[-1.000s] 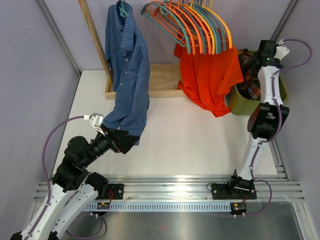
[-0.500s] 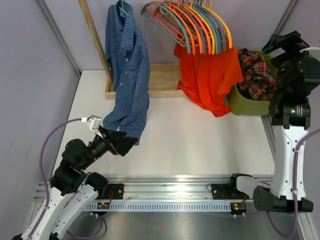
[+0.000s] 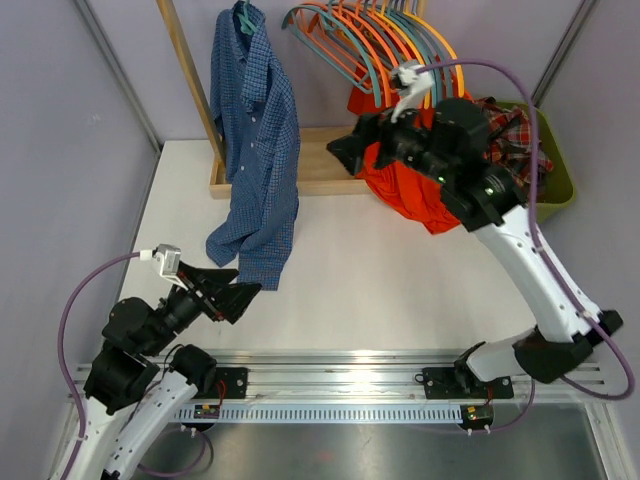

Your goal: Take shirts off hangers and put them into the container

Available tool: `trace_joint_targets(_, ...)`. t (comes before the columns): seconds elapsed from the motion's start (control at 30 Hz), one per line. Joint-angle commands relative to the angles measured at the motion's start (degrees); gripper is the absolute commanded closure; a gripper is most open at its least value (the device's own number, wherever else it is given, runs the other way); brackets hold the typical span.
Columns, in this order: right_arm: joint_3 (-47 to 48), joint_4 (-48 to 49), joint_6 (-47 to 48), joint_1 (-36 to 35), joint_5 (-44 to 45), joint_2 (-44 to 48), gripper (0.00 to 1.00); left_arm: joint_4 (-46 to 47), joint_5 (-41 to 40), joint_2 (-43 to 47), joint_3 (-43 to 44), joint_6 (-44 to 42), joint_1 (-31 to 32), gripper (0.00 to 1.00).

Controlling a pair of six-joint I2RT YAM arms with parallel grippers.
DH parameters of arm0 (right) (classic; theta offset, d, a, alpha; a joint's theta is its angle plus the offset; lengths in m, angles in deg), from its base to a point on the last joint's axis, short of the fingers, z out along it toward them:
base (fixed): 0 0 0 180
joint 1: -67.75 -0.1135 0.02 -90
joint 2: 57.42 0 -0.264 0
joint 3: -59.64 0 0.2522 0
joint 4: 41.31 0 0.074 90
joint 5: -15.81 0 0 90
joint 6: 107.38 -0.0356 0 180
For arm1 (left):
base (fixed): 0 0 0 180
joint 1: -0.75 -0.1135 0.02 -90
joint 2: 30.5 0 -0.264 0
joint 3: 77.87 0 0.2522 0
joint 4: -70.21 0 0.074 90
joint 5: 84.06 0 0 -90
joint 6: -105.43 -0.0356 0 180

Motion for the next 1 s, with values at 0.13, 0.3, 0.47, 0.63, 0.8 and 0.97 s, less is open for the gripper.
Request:
trace_joint_targets(0.13, 25.4, -13.1, 9.1, -7.2, 3.1, -21.3, 0.00, -1.2, -1.4, 1.9, 2.2, -1.2, -0.1, 0.01)
trace_joint_targets(0.3, 48.7, -19.6, 9.6, -7.8, 11.3, -35.5, 0.01, -1.7, -1.5, 2.4, 2.7, -1.6, -0.1, 0.01)
trace_joint_targets(0.47, 49.8, -10.5, 13.5, -8.2, 18.1, -40.5, 0.01, -1.1, -1.1, 2.7, 2.6, -1.4, -0.1, 0.01)
trace_joint_targets(0.63, 46.7, -0.9, 15.2, -8.3, 19.3, -43.0, 0.01, -1.0, -1.0, 2.7, 2.7, -1.5, -0.1, 0.01)
trace_joint_targets(0.8, 47.7, 8.1, 16.3, -8.4, 18.6, -46.4, 0.01, -1.2, -1.1, 3.3, 3.0, -1.3, -0.1, 0.01)
trace_joint_targets(0.97, 52.0, 15.0, 16.8, -8.4, 20.1, -51.8, 0.00, -2.4, -1.6, 4.5, 3.8, -1.2, -0.1, 0.01)
